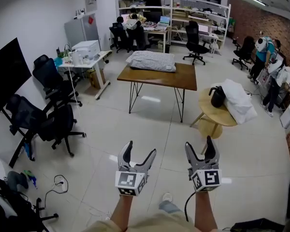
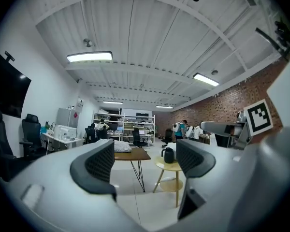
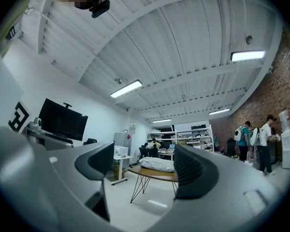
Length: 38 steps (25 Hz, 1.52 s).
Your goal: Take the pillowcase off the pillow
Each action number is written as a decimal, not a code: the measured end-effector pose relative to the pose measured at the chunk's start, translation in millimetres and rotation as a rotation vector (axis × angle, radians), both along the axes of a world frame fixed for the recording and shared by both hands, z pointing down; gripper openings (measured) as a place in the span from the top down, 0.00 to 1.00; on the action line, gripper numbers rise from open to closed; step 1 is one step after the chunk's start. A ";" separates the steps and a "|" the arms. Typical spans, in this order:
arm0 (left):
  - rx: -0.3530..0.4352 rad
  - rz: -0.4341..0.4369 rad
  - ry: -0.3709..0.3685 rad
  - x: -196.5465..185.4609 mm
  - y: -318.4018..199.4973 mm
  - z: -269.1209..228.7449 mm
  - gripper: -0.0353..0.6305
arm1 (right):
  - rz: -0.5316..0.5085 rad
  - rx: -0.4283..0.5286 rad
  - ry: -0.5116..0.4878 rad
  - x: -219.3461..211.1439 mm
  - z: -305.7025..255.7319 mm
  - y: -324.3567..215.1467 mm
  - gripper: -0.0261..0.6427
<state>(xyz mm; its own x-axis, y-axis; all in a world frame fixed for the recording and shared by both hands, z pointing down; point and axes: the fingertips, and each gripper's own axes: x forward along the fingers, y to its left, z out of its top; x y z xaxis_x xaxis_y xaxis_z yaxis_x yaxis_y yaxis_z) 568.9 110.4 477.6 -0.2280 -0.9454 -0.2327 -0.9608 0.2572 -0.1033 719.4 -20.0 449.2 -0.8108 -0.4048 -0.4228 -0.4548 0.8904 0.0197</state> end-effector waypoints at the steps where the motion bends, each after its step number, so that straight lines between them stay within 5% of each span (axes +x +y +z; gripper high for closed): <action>1: 0.002 -0.018 -0.002 0.0 -23.3 0.2 0.36 | -0.014 0.007 -0.003 1.7 -0.2 -20.4 0.39; 5: 0.031 -0.119 -0.037 -1.1 -96.1 -6.8 0.36 | -0.058 0.032 0.005 -1.7 0.0 -90.9 0.38; 9: -0.001 -0.129 -0.031 -2.9 -159.7 -2.4 0.36 | -0.085 0.017 0.024 -18.1 8.3 -157.2 0.29; 14: -0.041 -0.150 -0.007 -48.9 -216.0 20.7 0.36 | -0.169 -0.012 0.039 -75.2 32.0 -208.8 0.29; 20: -0.038 -0.157 0.031 -146.7 -273.1 42.2 0.36 | -0.175 0.002 0.064 -172.3 53.9 -262.8 0.30; 30: -0.011 -0.115 0.013 -348.7 -349.8 22.5 0.36 | -0.256 0.005 0.046 -392.4 30.8 -319.9 0.30; 38: -0.033 -0.078 0.061 -447.3 -437.6 38.8 0.36 | -0.202 -0.001 0.065 -480.3 31.5 -406.3 0.32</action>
